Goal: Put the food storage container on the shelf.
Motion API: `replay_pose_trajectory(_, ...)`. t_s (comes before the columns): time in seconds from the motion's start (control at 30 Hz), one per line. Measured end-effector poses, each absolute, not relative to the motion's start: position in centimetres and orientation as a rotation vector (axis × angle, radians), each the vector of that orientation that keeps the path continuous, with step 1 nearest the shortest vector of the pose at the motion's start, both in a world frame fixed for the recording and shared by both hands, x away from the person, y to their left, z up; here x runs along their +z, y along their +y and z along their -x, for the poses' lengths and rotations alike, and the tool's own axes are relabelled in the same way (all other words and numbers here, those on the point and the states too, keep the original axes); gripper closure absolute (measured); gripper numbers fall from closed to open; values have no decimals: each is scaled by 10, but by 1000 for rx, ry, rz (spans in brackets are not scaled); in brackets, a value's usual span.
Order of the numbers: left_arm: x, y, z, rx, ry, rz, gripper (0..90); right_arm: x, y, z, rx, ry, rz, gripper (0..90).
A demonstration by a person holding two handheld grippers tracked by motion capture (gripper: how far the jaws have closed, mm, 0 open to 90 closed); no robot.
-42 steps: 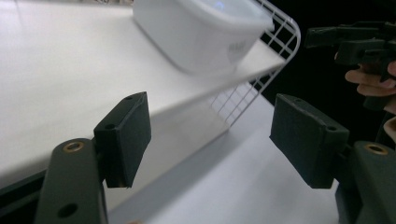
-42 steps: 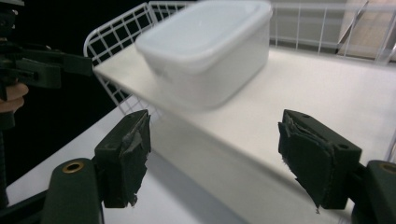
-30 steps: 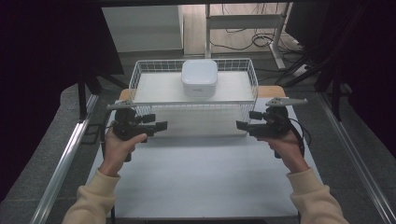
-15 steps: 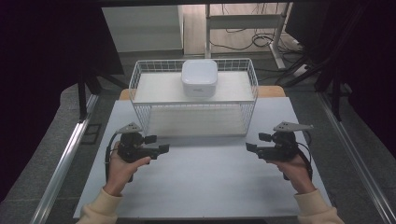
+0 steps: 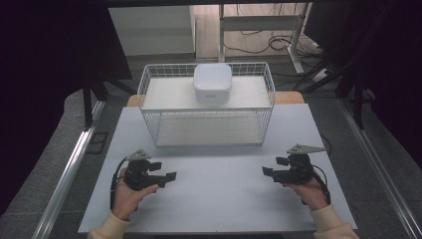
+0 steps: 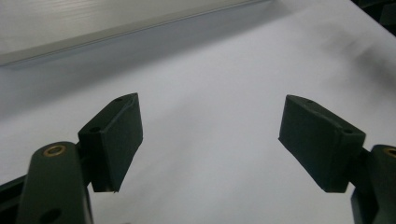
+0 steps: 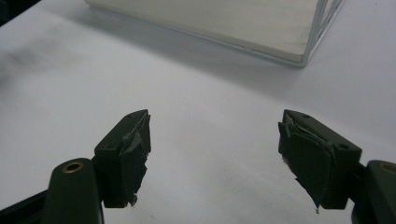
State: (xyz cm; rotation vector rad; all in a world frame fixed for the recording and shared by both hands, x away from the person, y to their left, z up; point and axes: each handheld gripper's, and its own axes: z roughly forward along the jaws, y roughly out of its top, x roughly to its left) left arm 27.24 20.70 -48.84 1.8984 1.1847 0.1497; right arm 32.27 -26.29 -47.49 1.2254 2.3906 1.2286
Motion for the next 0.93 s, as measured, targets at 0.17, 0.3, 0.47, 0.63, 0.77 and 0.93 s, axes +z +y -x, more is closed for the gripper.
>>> replay_pose_trajectory(0.17,-491,208,-271,161,1190,-1911,202,-479,-261,-323,1215,2400,-1227,245)
replay_pose_trajectory(0.3,-490,207,-271,165,1186,-1905,203,-478,-262,-323,1223,2393,-1223,245)
replay_pose_trajectory(0.47,-491,204,-271,166,1182,-1920,202,-474,-263,-322,1239,2374,-1219,245)
replay_pose_trajectory(0.63,-491,204,-271,162,1185,-1913,201,-471,-264,-321,1250,2366,-1216,245)
replay_pose_trajectory(0.77,-489,205,-271,157,1184,-1908,196,-469,-264,-321,1259,2364,-1215,243)
replay_pose_trajectory(0.93,-488,204,-272,160,1197,-1902,187,-468,-266,-323,1288,2368,-1216,221)
